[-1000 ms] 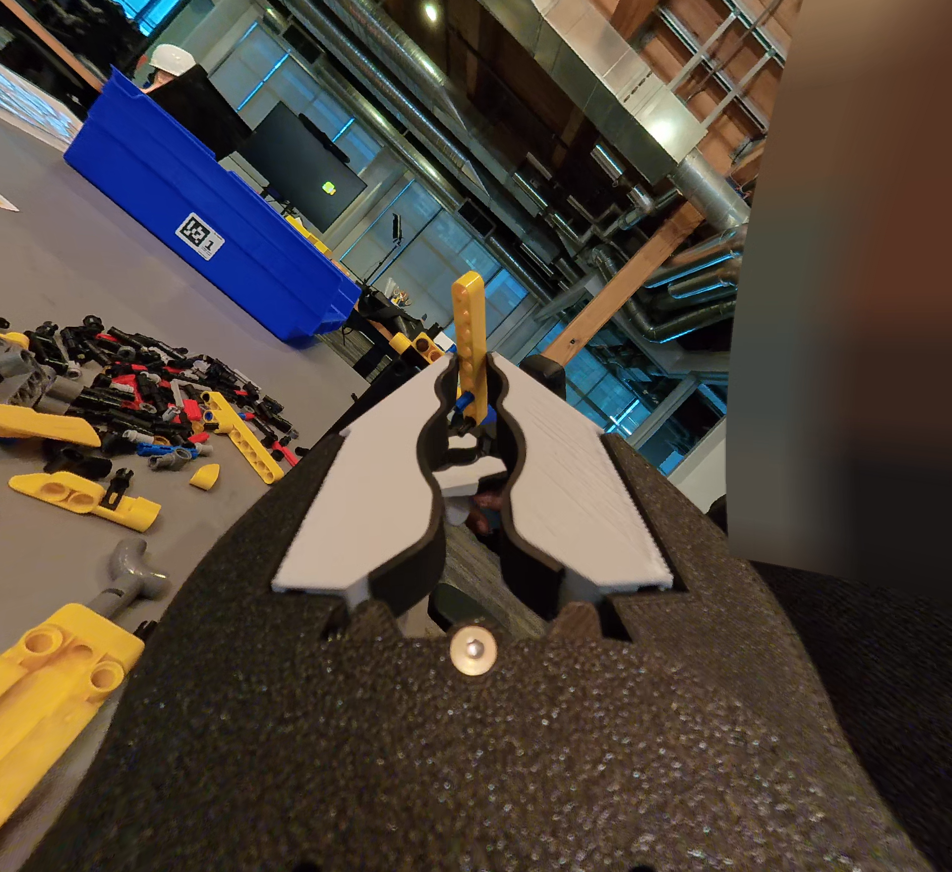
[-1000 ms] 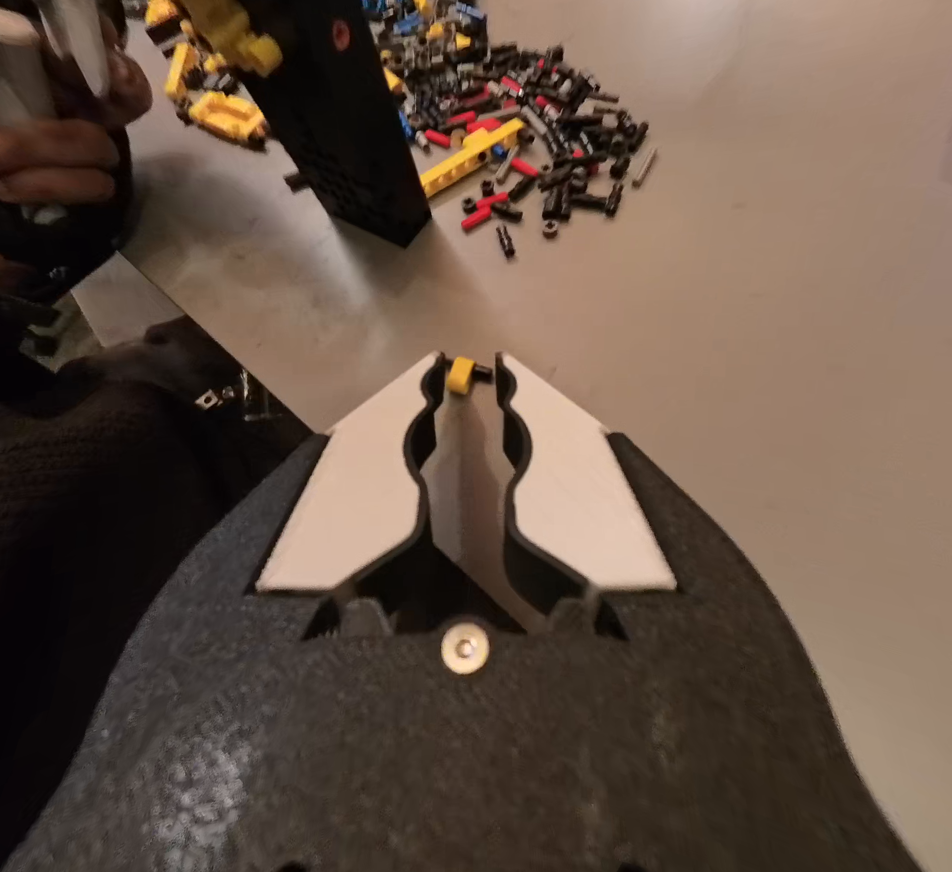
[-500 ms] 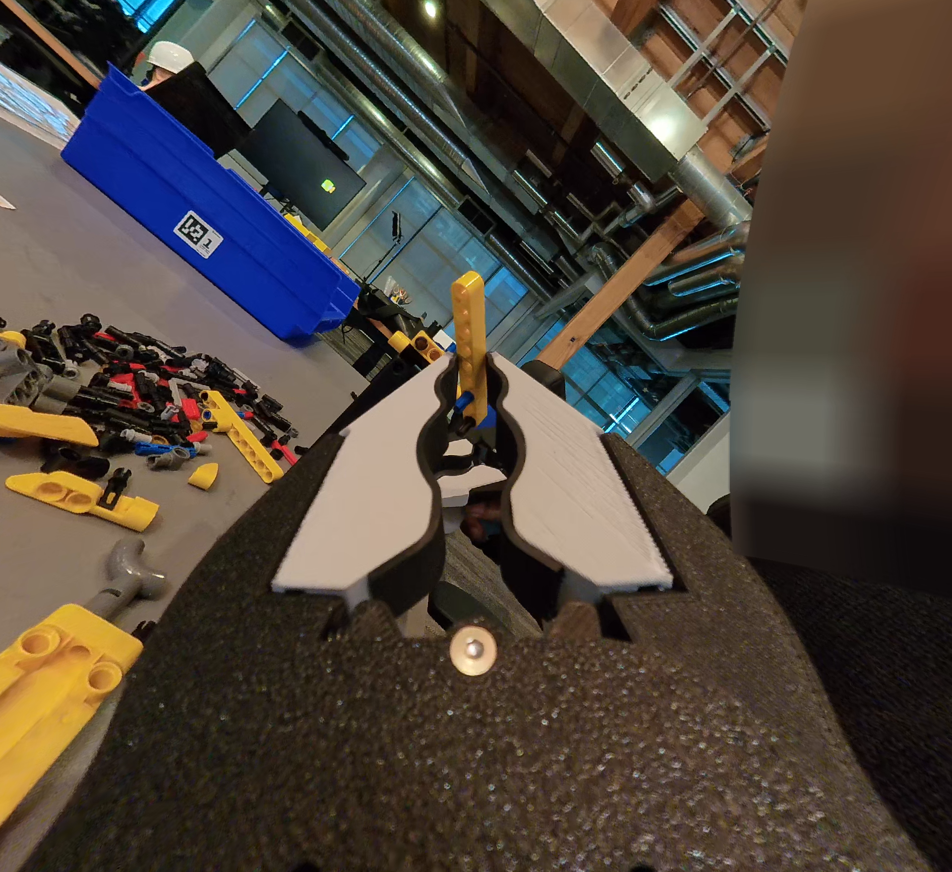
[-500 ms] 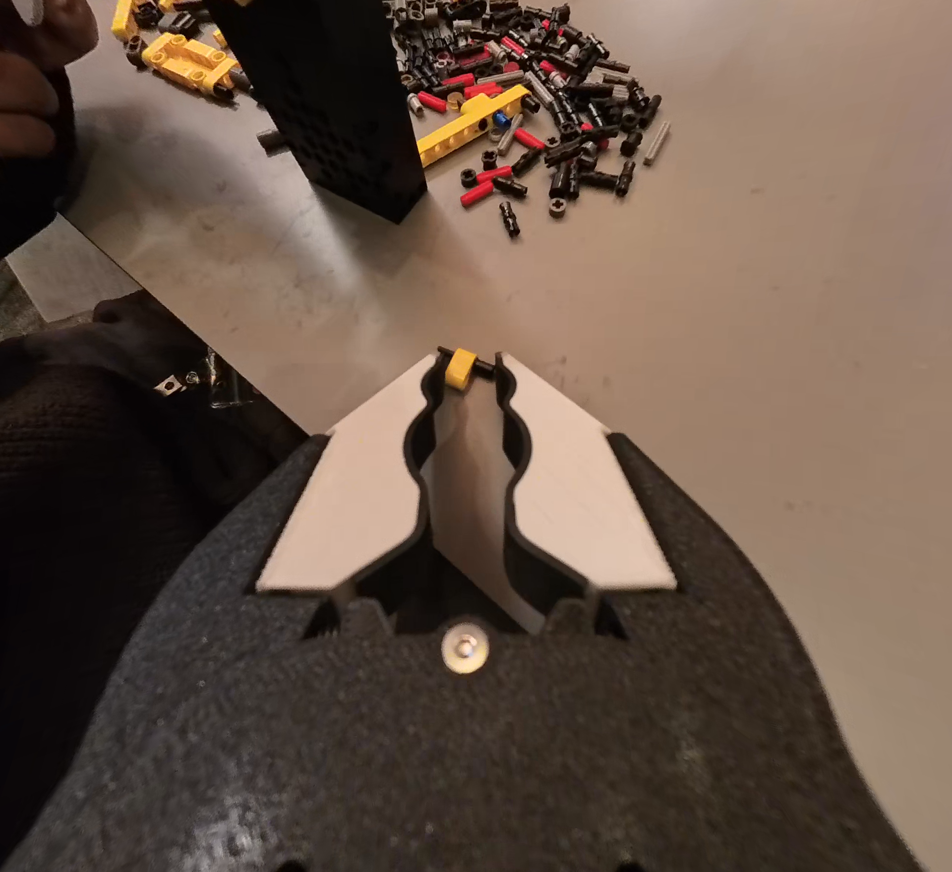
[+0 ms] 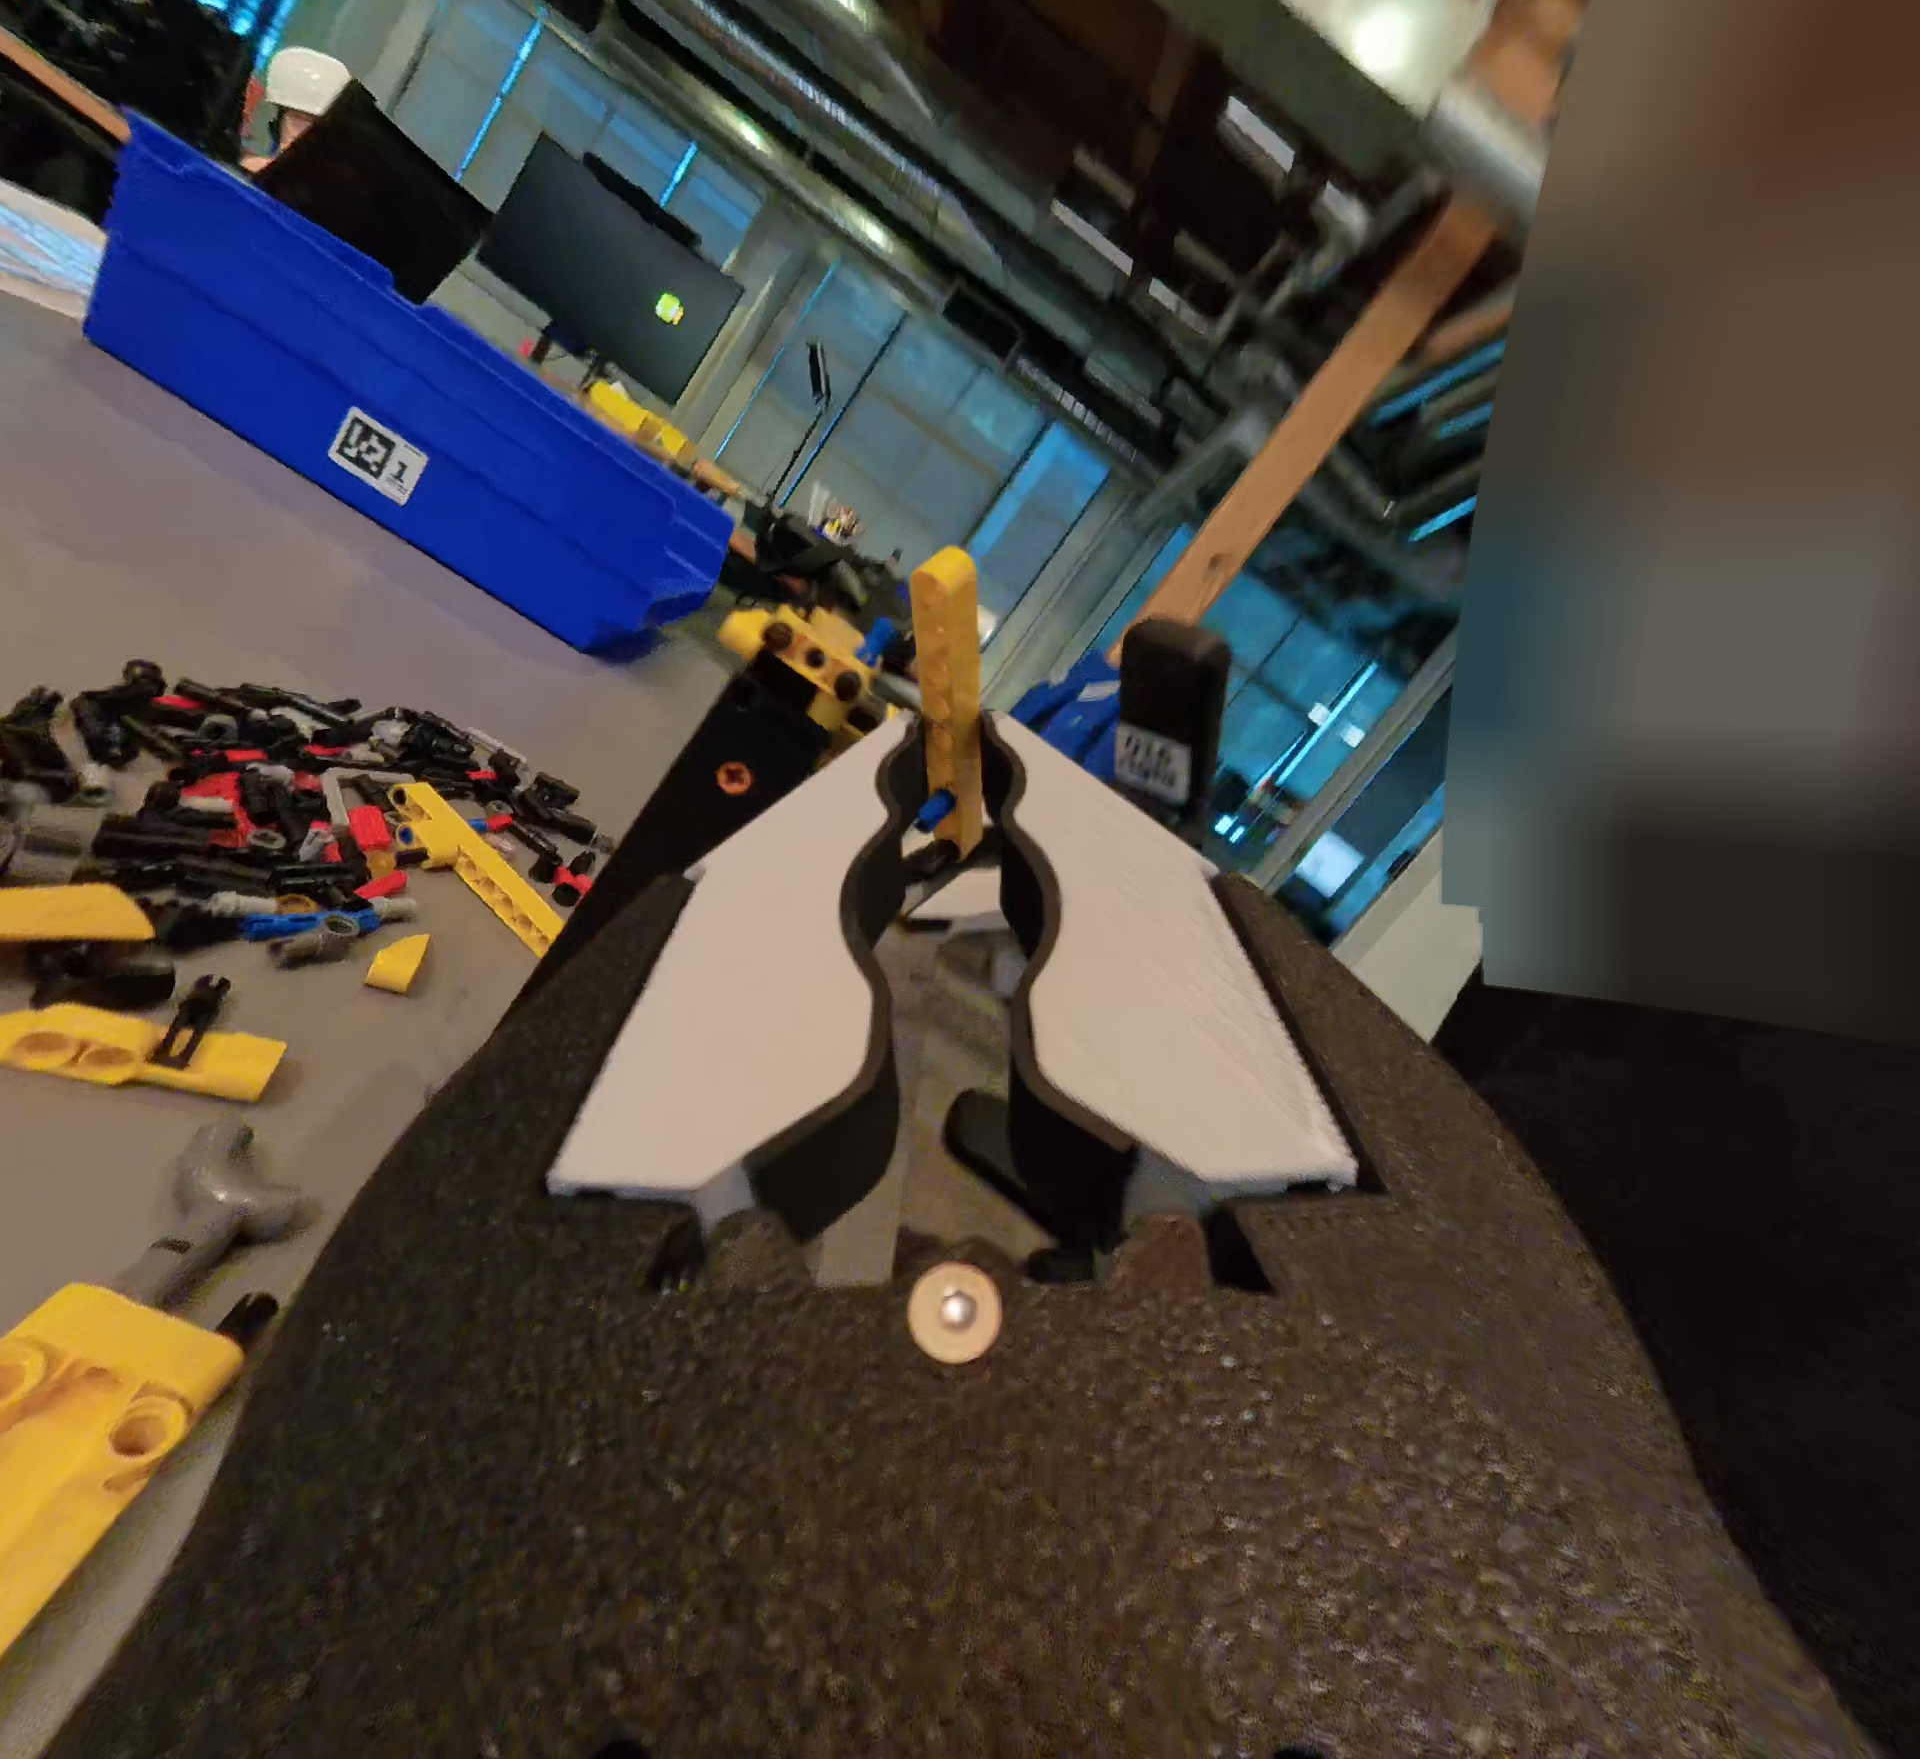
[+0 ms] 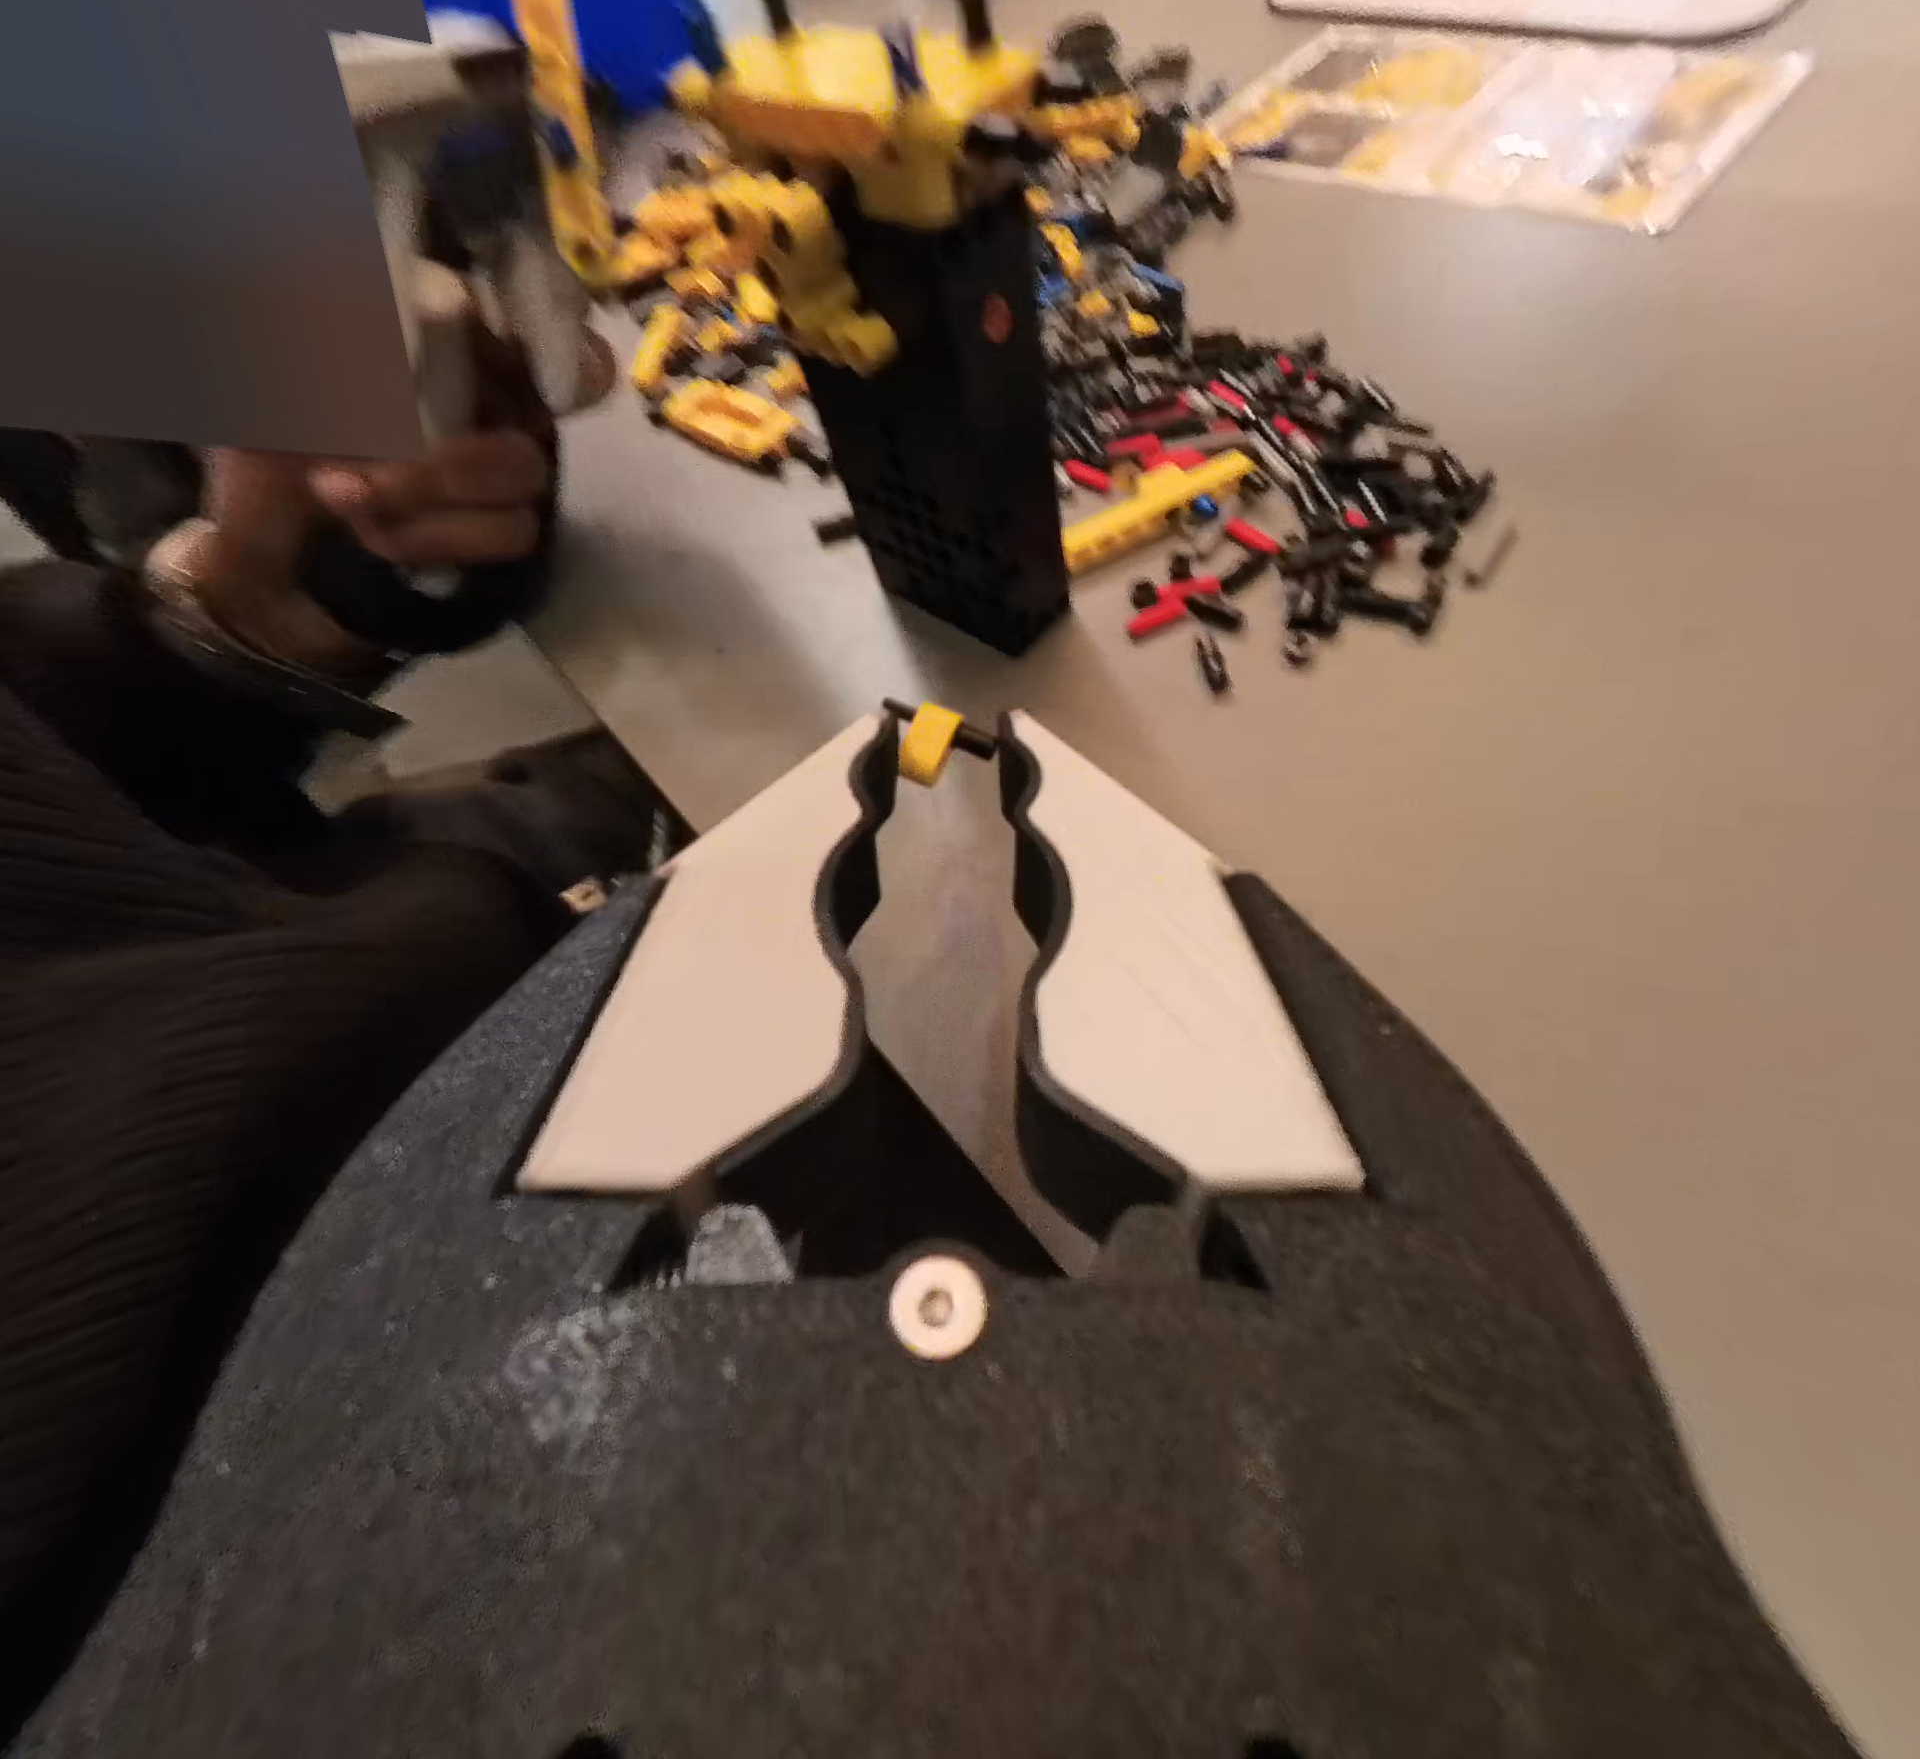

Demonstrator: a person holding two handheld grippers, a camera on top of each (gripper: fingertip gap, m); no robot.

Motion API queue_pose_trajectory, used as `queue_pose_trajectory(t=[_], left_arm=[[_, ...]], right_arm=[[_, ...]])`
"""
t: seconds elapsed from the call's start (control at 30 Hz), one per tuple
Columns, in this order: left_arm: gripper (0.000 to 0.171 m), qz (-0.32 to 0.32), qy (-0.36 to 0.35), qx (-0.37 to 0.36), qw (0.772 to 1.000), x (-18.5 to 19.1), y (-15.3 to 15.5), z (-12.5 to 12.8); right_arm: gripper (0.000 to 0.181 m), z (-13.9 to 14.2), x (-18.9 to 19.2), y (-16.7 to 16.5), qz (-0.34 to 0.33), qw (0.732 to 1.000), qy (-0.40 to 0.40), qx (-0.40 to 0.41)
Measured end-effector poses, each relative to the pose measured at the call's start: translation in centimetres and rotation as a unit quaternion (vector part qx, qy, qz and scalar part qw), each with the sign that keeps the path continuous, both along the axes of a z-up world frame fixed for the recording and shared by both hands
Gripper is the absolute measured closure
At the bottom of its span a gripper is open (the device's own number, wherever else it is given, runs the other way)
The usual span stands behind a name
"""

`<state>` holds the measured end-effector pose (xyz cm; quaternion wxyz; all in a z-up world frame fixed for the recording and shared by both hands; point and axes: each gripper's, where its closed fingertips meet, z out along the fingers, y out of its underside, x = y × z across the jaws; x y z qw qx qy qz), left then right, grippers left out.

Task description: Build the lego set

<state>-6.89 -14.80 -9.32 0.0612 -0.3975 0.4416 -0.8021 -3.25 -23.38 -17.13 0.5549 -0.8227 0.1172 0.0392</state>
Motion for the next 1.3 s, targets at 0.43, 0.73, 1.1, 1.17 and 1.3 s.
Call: queue_pose_trajectory(t=[0.43, 0.73, 1.1, 1.17, 1.3], left_arm=[[0.162, -0.020, 0.001, 0.047, 0.999, -0.3, -1.8, -0.7], [0.162, 0.055, 0.032, 0.057, 0.996, 0.1, -1.7, -1.6], [0.162, 0.034, 0.053, 0.035, 0.997, 0.3, -1.1, -2.0], [0.162, 0.025, 0.049, 0.033, 0.998, 0.2, -1.3, -1.9], [0.162, 0.021, 0.043, 0.043, 0.998, 0.1, -1.6, -1.9]], right_arm=[[0.162, -1.4, -1.0, 0.4, 0.020, 0.996, 0.090, -0.007], [0.161, -4.6, 2.2, -2.6, -0.053, 0.986, -0.059, -0.147], [0.160, -3.4, 2.9, -3.3, -0.095, 0.973, -0.072, -0.198], [0.161, -3.8, 2.7, -3.2, -0.090, 0.969, -0.074, -0.216], [0.174, -4.0, 2.3, -2.8, -0.083, 0.965, -0.085, -0.234]])
